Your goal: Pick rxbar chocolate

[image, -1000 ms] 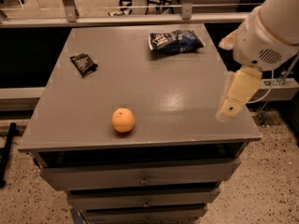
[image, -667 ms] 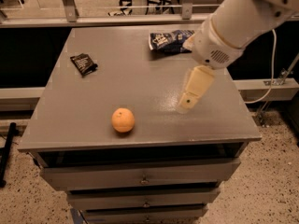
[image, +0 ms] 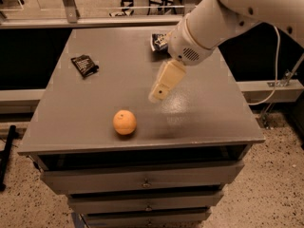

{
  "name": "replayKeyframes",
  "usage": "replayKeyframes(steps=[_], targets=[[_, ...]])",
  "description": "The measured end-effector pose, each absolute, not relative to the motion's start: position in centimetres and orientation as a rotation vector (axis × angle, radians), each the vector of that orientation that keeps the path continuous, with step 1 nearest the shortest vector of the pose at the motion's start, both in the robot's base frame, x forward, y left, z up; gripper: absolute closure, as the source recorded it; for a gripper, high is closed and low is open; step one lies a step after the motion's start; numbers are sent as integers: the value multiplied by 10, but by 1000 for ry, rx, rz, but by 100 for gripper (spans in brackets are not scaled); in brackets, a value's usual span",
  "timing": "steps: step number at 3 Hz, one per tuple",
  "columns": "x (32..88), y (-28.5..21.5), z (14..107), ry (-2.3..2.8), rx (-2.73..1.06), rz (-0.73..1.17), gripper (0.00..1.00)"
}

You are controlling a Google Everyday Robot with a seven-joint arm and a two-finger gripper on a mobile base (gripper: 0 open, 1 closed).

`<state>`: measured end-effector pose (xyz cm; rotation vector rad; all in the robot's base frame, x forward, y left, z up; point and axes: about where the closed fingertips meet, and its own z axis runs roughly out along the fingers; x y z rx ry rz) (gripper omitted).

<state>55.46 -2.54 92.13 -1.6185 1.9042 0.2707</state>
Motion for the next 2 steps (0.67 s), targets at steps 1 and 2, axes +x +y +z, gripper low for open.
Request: replayKeyframes(steps=[1,2], targets=[[554,-26,921,1904,-1621,270,0],[558,-18,924,1893,-1587,243,0]])
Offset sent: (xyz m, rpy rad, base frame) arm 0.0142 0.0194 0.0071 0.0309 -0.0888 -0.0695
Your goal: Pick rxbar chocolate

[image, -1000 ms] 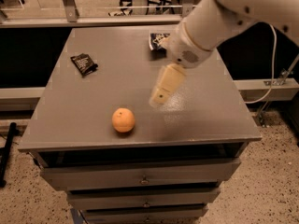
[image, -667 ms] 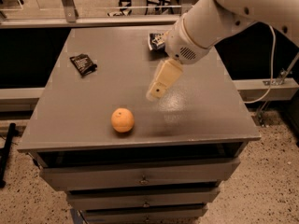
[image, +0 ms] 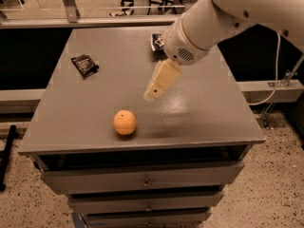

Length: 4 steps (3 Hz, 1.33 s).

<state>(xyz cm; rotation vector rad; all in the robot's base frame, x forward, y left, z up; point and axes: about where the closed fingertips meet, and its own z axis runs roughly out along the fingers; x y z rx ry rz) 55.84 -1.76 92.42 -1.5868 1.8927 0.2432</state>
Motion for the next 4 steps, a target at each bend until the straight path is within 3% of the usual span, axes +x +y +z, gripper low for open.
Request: replayKeyframes(steps=[2,4], targets=[[632,35,909,1822,-1433,304,0],[691,90,874,1857,-1187,487,0]])
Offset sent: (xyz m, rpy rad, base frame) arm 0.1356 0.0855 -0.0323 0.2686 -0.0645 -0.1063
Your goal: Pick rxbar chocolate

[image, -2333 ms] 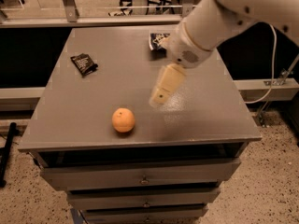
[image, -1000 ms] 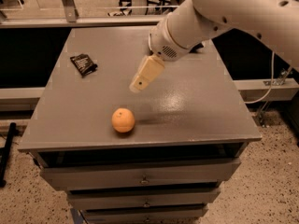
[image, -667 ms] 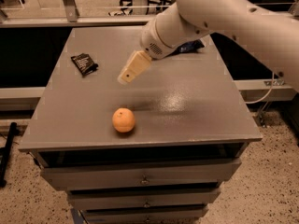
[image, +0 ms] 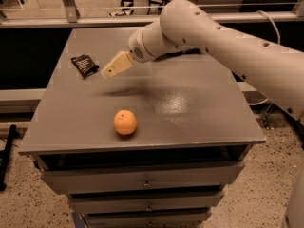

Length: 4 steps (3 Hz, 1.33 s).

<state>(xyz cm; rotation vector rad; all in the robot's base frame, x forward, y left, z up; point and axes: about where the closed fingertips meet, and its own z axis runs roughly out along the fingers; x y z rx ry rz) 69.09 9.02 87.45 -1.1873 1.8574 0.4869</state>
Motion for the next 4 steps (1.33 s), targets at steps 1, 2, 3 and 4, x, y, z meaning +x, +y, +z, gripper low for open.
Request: replayKeyframes(steps=[1,2,3,4], targets=[[704,123,861,1840,-1124,563,0],[708,152,850,1805,-1139,583,0],[709,175,845,1763,-1165,599,0],[707,188,841,1739,-1180,617,0]])
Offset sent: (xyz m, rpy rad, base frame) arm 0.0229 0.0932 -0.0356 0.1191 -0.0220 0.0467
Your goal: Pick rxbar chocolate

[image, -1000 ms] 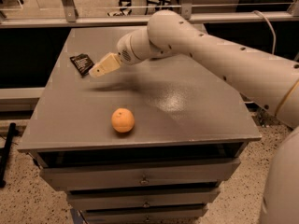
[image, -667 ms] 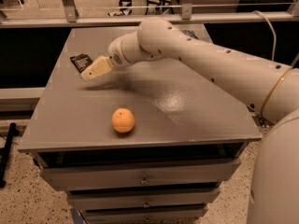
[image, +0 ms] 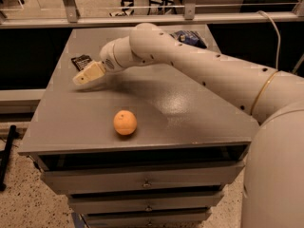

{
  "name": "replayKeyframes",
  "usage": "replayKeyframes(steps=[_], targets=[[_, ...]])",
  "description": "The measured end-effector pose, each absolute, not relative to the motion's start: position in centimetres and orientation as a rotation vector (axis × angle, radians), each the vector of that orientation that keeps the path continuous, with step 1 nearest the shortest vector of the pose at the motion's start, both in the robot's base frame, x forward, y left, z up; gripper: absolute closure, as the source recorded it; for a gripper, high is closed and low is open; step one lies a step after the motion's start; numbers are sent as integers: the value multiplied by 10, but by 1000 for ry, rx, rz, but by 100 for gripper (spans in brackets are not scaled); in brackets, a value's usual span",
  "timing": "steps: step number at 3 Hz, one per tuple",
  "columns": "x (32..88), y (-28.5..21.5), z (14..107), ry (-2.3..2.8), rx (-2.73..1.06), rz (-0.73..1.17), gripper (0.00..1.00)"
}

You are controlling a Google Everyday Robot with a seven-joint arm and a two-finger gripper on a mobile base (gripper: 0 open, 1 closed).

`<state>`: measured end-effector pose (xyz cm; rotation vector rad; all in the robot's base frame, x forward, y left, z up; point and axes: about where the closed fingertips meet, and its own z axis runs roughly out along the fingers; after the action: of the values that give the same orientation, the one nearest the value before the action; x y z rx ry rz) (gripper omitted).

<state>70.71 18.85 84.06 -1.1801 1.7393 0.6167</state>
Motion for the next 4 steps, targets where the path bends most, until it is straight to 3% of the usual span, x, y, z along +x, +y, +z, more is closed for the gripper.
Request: replayKeyframes(steps=[1,4], targets=[[707,197,834,1739,-1165,646,18],[710,196,829,1744,-1124,660,87]])
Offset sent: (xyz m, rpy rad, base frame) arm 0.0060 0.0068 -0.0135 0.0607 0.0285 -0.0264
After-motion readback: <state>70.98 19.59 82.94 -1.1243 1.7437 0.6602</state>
